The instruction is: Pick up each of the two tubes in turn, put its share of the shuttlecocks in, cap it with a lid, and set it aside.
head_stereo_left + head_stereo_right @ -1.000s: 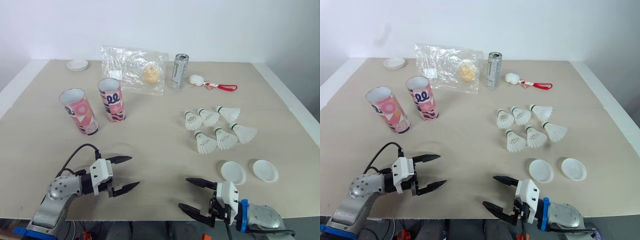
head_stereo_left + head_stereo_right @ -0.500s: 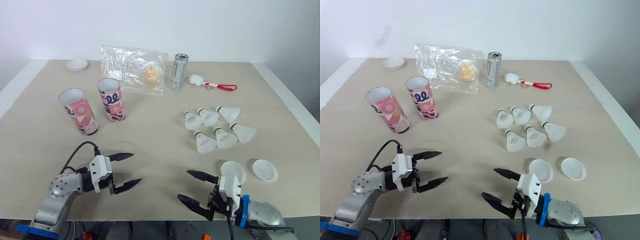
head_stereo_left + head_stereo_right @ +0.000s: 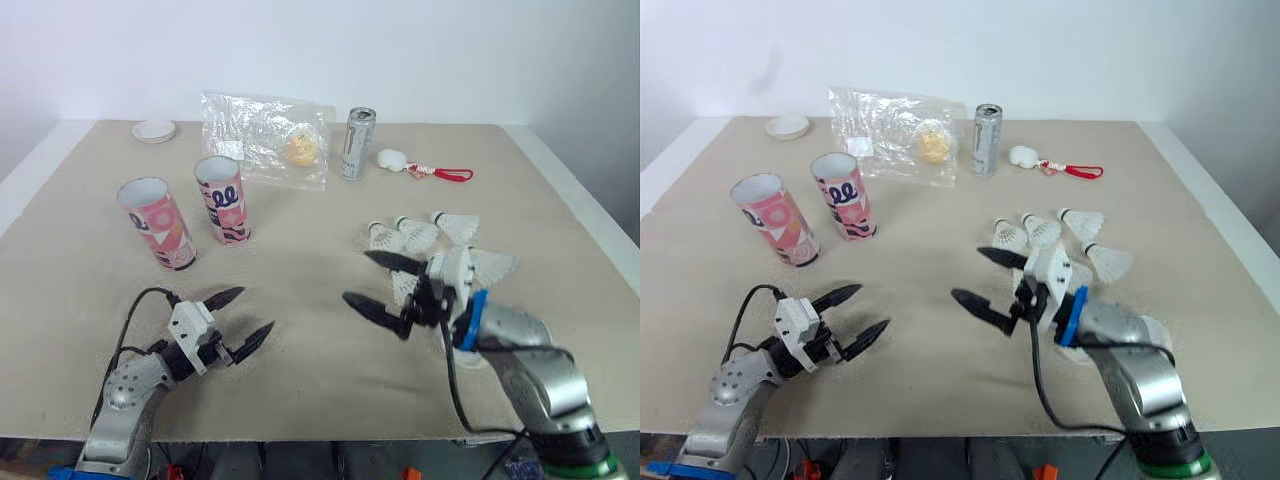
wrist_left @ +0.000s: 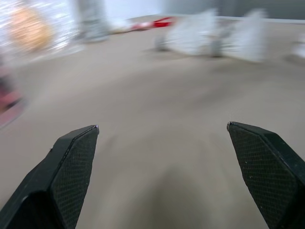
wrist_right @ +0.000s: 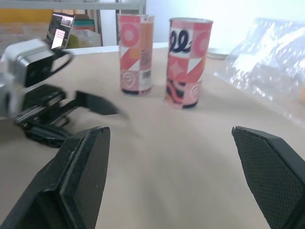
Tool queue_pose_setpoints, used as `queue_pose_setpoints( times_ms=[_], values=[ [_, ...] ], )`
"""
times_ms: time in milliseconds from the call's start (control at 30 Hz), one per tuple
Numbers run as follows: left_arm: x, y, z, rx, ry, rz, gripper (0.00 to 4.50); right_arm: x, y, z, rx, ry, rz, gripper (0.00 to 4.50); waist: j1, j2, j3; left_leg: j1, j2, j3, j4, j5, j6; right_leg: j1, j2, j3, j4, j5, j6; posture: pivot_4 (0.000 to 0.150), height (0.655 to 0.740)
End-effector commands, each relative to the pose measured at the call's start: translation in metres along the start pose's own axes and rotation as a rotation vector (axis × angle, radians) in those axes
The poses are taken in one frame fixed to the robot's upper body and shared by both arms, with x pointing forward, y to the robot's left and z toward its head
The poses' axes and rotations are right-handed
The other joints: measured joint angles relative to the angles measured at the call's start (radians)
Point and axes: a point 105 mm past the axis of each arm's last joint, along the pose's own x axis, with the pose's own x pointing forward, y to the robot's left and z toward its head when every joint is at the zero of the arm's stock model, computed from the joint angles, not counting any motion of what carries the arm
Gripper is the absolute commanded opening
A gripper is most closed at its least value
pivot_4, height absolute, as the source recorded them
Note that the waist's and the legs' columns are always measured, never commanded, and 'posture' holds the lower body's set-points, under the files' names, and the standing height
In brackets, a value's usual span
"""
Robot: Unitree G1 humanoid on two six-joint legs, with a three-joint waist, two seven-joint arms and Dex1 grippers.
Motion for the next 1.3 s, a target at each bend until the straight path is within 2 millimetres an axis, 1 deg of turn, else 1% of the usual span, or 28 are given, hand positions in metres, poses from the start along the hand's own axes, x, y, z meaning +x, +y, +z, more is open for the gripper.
queue_pose_setpoints(
  times_ms=[33,100,167,233,333,500,633,700,800,900,1000,1067,1133,1300],
  values=[
    [0.001,0.014,0.018,0.023,-0.045,0.182,4.5,0.012,-0.016,0.006,-0.001,0.01,0.052,4.4,-0.002,0.0,0.0,0.0,0.0,0.0,0.0,0.0,0.0,0.0,0.0,0.0,0.0,0.0,0.0,0.15,0.74],
    [0.001,0.019,0.023,0.037,-0.05,0.267,4.5,0.019,-0.023,0.009,0.037,0.008,0.084,4.4,-0.002,0.0,0.0,0.0,0.0,0.001,0.001,0.0,0.0,0.0,0.0,0.001,0.0,0.003,0.005,0.15,0.74],
    [-0.001,0.027,0.026,0.04,-0.054,0.371,4.5,0.025,-0.026,0.008,0.06,0.01,0.132,4.4,-0.002,0.0,0.0,0.0,0.0,0.001,0.001,0.0,0.0,0.0,0.0,0.001,0.0,0.004,0.006,0.15,0.74],
    [-0.002,0.036,0.029,0.013,-0.066,0.467,4.5,0.029,-0.027,0.005,0.056,0.013,0.168,4.4,-0.002,0.0,0.0,0.0,0.0,0.0,0.001,0.0,0.0,0.0,0.001,0.001,0.0,0.004,0.006,0.15,0.74],
    [-0.01,0.05,0.029,-0.028,-0.074,0.624,4.5,0.037,-0.027,0.002,0.012,0.007,0.217,4.4,-0.003,0.0,0.0,0.0,0.0,0.0,0.001,0.0,0.0,0.0,0.002,0.001,0.0,0.004,0.006,0.15,0.74],
    [-0.018,0.058,0.031,-0.023,-0.076,0.723,4.5,0.043,-0.028,0.003,-0.02,-0.006,0.254,4.4,-0.003,0.0,0.0,0.0,0.0,0.0,0.0,0.0,0.0,0.0,0.002,0.001,0.0,0.004,0.006,0.15,0.74],
    [-0.022,0.065,0.033,-0.003,-0.083,0.765,4.5,0.045,-0.03,0.002,-0.044,0.002,0.272,4.4,-0.003,0.0,0.0,0.0,0.0,0.0,0.001,0.0,0.0,0.0,0.002,0.001,0.0,0.004,0.006,0.15,0.74],
    [-0.026,0.072,0.034,0.01,-0.086,0.805,4.5,0.047,-0.031,0.003,-0.053,0.001,0.278,4.4,-0.004,0.0,0.0,0.0,0.0,0.0,0.001,0.0,0.0,0.0,0.002,0.001,0.0,0.005,0.006,0.15,0.74],
    [-0.03,0.081,0.033,0.007,-0.085,0.853,4.5,0.05,-0.032,0.005,-0.053,-0.008,0.279,4.4,-0.004,0.0,0.0,0.0,0.0,0.0,0.001,0.0,0.0,0.0,0.002,0.001,0.0,0.005,0.006,0.15,0.74],
    [-0.03,0.089,0.029,0.008,-0.076,0.872,4.5,0.051,-0.035,0.004,-0.057,-0.001,0.286,4.4,-0.004,0.0,0.0,0.0,0.0,0.0,0.0,0.0,0.0,0.0,0.002,0.001,0.0,0.005,0.006,0.15,0.74],
    [-0.028,0.097,0.024,-0.035,-0.07,0.879,4.5,0.051,-0.037,0.003,-0.063,0.004,0.288,4.4,-0.004,0.0,0.0,0.0,0.0,0.0,0.001,0.0,0.0,0.0,0.002,0.001,0.0,0.005,0.006,0.15,0.74],
    [-0.02,0.102,0.02,-0.061,-0.056,0.84,4.5,0.051,-0.038,0.002,-0.07,0.009,0.287,4.4,-0.004,0.0,0.0,0.0,0.0,0.0,0.001,0.0,0.0,0.0,0.002,0.001,0.0,0.005,0.006,0.15,0.74],
    [-0.017,0.11,0.018,-0.07,-0.046,0.836,4.5,0.052,-0.041,0.002,-0.077,0.01,0.28,4.4,-0.004,0.0,0.0,0.0,0.0,-0.001,0.0,0.0,0.0,0.0,0.003,0.001,0.0,0.005,0.006,0.15,0.74],
    [-0.005,0.119,0.014,-0.077,-0.019,0.792,4.5,0.053,-0.041,0.001,-0.087,0.017,0.275,4.4,-0.005,0.0,0.0,0.0,0.0,-0.001,0.0,0.0,0.0,0.0,0.003,0.001,0.0,0.005,0.006,0.15,0.74]
  ],
)
